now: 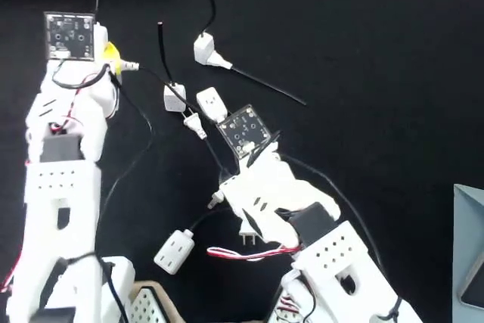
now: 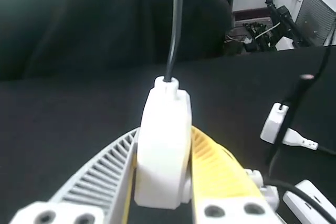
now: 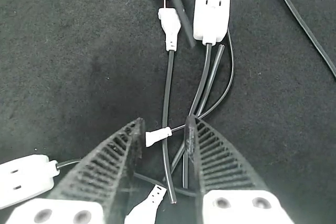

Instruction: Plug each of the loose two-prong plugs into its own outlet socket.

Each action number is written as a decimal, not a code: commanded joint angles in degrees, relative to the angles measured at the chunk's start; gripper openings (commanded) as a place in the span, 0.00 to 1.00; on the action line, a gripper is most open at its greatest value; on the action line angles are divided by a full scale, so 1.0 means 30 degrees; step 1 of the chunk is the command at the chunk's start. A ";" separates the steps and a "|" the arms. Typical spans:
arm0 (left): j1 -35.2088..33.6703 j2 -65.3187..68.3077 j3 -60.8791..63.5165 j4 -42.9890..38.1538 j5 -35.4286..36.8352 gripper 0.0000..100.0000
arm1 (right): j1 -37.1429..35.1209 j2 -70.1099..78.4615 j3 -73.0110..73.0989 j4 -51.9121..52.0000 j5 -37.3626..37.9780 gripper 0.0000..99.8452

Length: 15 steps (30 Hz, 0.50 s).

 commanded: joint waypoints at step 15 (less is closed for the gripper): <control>-0.1890 1.2806 -0.5260 -0.7560 0.0000 0.03 | 0.0117 -0.0190 0.0015 -0.0410 0.0234 0.13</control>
